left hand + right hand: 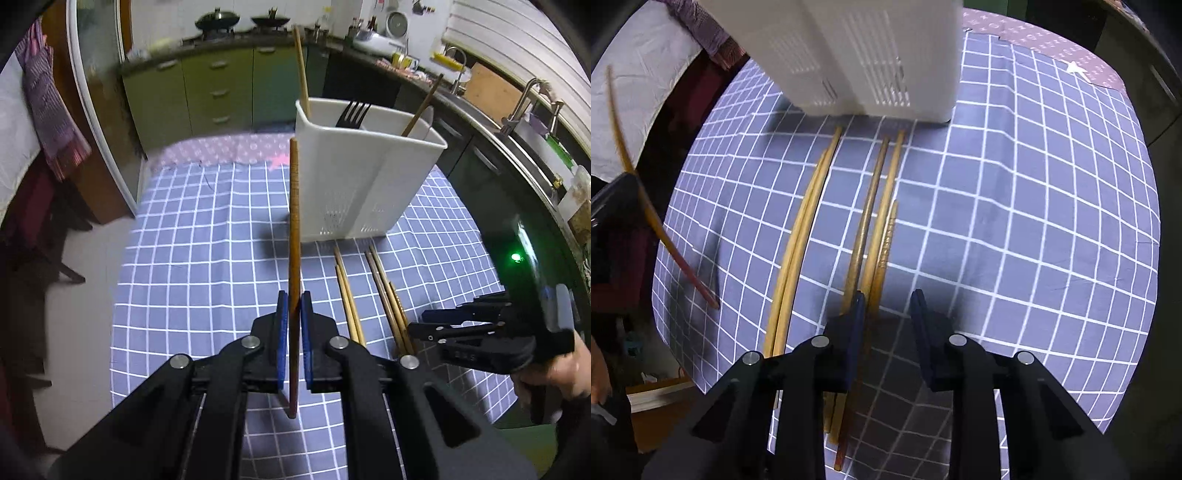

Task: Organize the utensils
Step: 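Lift the chopstick with the left tool while the right tool grasps another chopstick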

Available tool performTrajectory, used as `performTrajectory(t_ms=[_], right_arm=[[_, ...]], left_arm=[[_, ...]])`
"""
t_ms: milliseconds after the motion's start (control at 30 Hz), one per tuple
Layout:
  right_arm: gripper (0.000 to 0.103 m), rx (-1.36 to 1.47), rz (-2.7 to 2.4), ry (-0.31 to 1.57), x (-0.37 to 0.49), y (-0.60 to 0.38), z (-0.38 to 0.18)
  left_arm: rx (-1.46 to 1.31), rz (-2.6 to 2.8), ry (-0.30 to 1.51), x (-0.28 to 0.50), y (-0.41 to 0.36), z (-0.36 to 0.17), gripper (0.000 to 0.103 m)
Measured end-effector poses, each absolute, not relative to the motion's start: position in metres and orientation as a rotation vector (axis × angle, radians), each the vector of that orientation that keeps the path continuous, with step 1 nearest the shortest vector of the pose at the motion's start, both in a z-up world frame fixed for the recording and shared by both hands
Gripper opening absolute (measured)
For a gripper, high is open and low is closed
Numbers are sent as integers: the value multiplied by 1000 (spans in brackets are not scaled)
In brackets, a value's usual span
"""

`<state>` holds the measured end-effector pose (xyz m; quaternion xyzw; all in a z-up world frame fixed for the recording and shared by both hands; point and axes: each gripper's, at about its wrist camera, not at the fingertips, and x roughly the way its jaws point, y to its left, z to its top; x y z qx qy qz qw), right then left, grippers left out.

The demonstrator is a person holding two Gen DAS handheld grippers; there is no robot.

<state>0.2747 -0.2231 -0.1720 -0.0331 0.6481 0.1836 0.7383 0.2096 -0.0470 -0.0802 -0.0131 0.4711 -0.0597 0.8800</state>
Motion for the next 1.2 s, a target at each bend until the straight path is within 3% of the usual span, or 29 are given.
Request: performTrajectory(t_ms=[500,567,967,1067,1200], right_arm=[[22,-120,358,1451,274,-208,-181],[18,-136,342,1452,273,-208,-183],[18,-131,325,1472,267,-199,-186],[10,-146,291,1445,266,-196,-187],[7,-146,277,1423,264,-203,-186]], left_arm=[[-21,-158,981,203,-41,-84,7],[-18,-161,982,203,-41,-84,7],[-1,-168,978,202,-44,-83,7],[4,-167,972,202,-44,-82,7],[3,-171,967,201,-43,-81,7]])
